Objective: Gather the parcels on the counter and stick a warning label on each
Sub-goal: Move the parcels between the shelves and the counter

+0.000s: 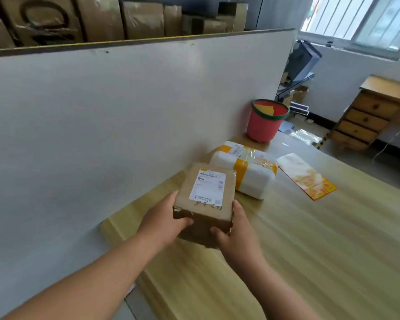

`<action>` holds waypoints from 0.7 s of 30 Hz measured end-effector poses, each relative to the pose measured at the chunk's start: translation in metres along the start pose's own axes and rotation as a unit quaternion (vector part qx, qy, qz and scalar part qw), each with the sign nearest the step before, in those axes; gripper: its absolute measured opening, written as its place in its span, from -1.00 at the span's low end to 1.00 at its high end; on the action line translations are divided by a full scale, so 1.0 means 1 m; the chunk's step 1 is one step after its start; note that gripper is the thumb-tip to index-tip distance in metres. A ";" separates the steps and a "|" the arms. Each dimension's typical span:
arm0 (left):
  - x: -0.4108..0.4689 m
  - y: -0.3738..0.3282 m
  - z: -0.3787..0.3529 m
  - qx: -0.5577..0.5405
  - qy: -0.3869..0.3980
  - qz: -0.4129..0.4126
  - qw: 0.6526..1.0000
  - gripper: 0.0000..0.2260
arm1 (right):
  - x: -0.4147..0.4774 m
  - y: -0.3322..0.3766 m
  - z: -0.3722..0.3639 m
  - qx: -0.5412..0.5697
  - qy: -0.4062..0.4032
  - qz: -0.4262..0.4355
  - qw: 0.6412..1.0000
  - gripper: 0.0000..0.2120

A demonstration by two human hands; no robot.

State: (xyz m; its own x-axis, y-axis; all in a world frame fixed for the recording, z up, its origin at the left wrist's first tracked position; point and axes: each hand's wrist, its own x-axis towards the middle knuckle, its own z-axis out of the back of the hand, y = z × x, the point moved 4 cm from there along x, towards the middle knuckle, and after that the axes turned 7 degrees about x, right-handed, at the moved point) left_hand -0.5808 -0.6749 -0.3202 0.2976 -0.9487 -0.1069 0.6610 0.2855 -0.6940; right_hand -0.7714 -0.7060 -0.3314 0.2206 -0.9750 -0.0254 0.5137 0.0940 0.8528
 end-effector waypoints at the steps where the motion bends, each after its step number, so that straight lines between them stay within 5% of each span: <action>1: 0.012 0.001 -0.011 0.005 0.004 0.001 1.000 -0.37 | 0.008 -0.011 0.000 0.000 -0.004 -0.012 1.000 -0.24; 10: 0.108 0.019 -0.066 0.051 0.034 0.010 0.998 -0.41 | 0.085 -0.074 -0.020 0.012 -0.012 -0.095 0.995 -0.28; 21: 0.233 0.025 -0.081 0.079 0.021 0.056 0.995 -0.26 | 0.202 -0.079 -0.043 -0.024 -0.013 -0.071 0.997 -0.34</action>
State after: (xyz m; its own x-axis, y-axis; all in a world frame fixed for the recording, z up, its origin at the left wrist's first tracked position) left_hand -0.5504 -0.9001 -0.4206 0.3480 -0.9137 -0.2098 0.7258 0.4043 -0.5565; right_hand -0.7317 -0.9018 -0.4261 0.1216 -0.9842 -0.1289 0.5780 -0.0354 0.8153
